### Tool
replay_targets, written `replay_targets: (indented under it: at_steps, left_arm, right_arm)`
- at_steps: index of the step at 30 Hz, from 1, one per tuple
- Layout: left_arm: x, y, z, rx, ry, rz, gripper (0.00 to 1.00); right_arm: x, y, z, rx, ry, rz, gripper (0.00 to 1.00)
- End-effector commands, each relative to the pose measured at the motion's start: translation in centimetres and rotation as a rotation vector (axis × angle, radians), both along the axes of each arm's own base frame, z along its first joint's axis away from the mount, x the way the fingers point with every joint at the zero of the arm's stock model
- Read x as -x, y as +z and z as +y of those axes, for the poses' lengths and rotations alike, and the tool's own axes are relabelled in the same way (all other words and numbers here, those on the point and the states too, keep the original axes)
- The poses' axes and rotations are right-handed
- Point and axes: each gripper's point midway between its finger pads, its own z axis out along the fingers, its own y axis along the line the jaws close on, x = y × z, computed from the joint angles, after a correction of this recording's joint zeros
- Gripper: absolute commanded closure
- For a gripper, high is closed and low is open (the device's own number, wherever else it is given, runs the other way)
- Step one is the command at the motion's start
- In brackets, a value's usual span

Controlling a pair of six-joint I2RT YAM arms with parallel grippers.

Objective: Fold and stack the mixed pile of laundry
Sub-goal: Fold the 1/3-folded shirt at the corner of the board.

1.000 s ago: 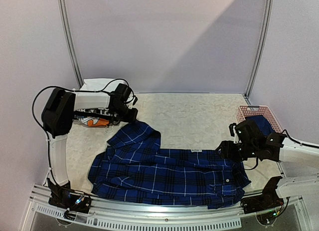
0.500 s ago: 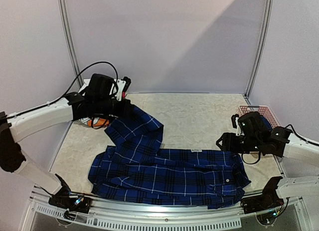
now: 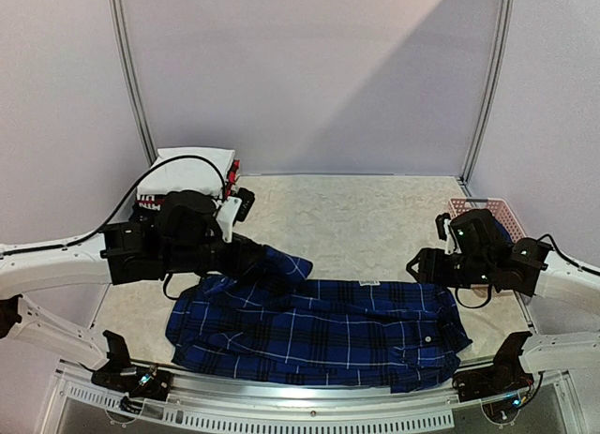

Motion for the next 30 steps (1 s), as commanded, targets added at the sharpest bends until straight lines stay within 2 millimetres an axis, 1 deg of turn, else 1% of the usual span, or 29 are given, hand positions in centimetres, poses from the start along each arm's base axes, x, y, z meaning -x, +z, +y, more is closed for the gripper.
replay_targets:
  at_steps: [1,4,6,8,10,12,14,18,21,22,23,25,26,28,29,30]
  left_arm:
    - [0.1,2.8,-3.4,0.103,0.016,-0.007,1.0]
    - [0.6,4.3,-5.7,0.19,-0.017,0.008,1.0]
    - [0.7,5.5,-6.5,0.248,-0.018,0.008,1.0]
    - [0.6,6.6,-6.5,0.301,-0.004,-0.002,1.0]
    - [0.1,7.7,-6.0,0.361,0.036,-0.022,1.0]
    - [-0.1,7.4,-5.3,0.388,0.07,-0.022,1.0]
    - [-0.4,6.6,-4.7,0.383,0.105,-0.024,1.0]
    - [-0.7,3.7,-3.6,0.393,0.17,0.003,1.0]
    - [-0.9,1.3,-2.6,0.398,0.225,0.024,1.0]
    - [-1.1,0.8,-2.5,0.412,0.239,0.027,1.0]
    - [-1.1,0.2,-2.3,0.412,0.25,0.035,1.0]
    - [-1.1,-0.8,-2.4,0.408,0.257,0.049,1.0]
    - [-1.2,-1.0,-2.4,0.405,0.259,0.053,1.0]
    - [-1.2,-1.2,-2.7,0.403,0.257,0.062,1.0]
    - [-1.2,-1.1,-2.8,0.403,0.256,0.063,1.0]
    - [-1.3,-1.2,-2.8,0.401,0.258,0.064,1.0]
  right_arm:
    - [-0.2,1.6,1.1,-0.044,0.035,-0.031,0.31]
    - [-0.2,1.9,1.1,-0.044,0.04,-0.033,0.31]
    - [-0.2,2.1,1.1,-0.042,0.042,-0.037,0.31]
    - [-0.3,2.3,1.1,-0.04,0.045,-0.042,0.31]
    - [-0.3,2.5,1.3,-0.046,0.056,-0.044,0.3]
    - [-0.1,2.7,1.9,-0.06,0.089,-0.044,0.3]
    - [0.2,2.8,2.9,-0.086,0.137,-0.037,0.31]
    - [1.2,2.5,5.2,-0.114,0.231,-0.034,0.3]
    - [2.4,2.6,8.2,-0.125,0.319,-0.061,0.28]
    - [2.9,2.3,9.5,-0.117,0.356,-0.064,0.28]
    - [3.7,2.6,10.9,-0.114,0.405,-0.08,0.28]
    - [4.4,2.5,13.4,-0.081,0.459,-0.118,0.27]
    - [5.0,1.9,15.0,-0.055,0.499,-0.122,0.27]
    - [5.7,1.8,17.7,-0.025,0.546,-0.153,0.27]
    - [6.3,1.4,19.6,-0.006,0.582,-0.164,0.27]
    - [6.5,1.4,20.9,0.004,0.596,-0.185,0.27]
